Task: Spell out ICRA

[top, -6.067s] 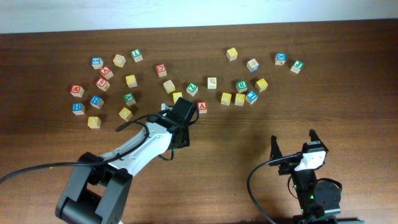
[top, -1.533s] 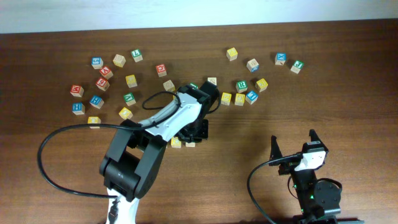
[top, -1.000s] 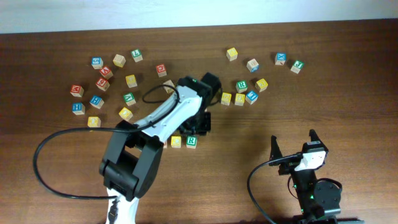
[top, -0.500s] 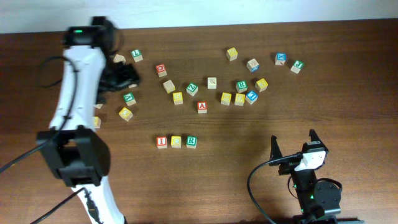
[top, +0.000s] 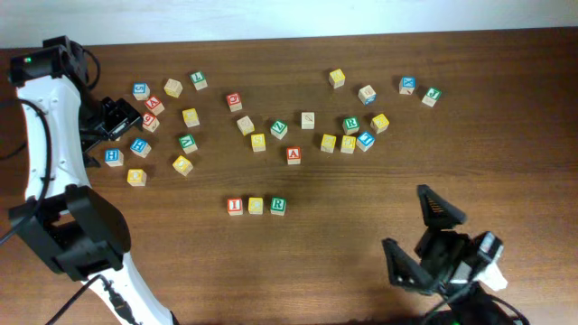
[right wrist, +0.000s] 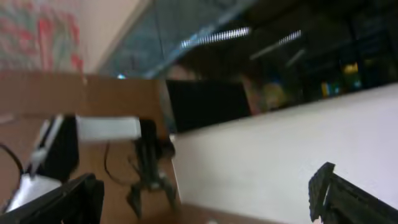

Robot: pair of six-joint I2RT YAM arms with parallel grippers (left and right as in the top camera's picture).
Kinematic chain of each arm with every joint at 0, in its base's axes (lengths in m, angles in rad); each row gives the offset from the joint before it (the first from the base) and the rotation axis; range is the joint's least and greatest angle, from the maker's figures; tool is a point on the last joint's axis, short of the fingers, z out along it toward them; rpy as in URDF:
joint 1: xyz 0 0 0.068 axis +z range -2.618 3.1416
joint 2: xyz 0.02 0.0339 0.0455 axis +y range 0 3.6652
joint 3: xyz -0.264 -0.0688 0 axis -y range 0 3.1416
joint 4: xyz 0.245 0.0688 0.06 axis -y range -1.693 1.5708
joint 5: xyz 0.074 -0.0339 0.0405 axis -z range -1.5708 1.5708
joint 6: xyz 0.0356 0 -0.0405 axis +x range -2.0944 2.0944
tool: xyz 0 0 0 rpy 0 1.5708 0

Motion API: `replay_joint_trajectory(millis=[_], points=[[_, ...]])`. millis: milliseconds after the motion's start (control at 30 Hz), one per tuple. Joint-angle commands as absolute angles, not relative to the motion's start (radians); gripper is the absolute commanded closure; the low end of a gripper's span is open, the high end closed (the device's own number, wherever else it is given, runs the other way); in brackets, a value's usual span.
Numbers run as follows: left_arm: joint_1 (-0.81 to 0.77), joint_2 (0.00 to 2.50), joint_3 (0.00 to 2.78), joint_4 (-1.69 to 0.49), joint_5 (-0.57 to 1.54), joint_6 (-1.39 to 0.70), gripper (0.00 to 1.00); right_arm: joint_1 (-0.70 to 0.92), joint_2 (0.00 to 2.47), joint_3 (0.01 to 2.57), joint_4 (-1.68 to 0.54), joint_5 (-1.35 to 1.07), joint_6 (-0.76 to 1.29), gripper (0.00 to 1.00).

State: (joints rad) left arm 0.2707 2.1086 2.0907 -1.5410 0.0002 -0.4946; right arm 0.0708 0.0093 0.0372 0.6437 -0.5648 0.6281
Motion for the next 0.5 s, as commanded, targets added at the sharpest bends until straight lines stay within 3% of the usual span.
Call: replay_joint_trajectory(millis=[0, 133, 200, 333, 467], points=[[0.273, 2.092, 2.105, -1.541, -0.004, -0.493, 0.01, 0.065, 0.038, 0.233, 0.566, -0.485, 0.587, 0.02], [0.273, 2.092, 2.105, -1.541, -0.004, -0.493, 0.01, 0.065, 0.221, 0.563, 0.192, -0.513, 0.391, 0.02], [0.273, 2.092, 2.105, -1.541, -0.004, -0.493, 0.01, 0.065, 0.372, 0.738, -0.017, -0.637, 0.278, 0.02], [0.273, 2.092, 2.105, -1.541, -0.004, -0.493, 0.01, 0.073, 0.674, 0.958, -0.311, -0.650, 0.266, 0.02], [0.273, 2.092, 2.105, -1.541, -0.004, -0.493, 0.01, 0.228, 1.030, 1.146, -0.573, -0.442, 0.181, 0.02]])
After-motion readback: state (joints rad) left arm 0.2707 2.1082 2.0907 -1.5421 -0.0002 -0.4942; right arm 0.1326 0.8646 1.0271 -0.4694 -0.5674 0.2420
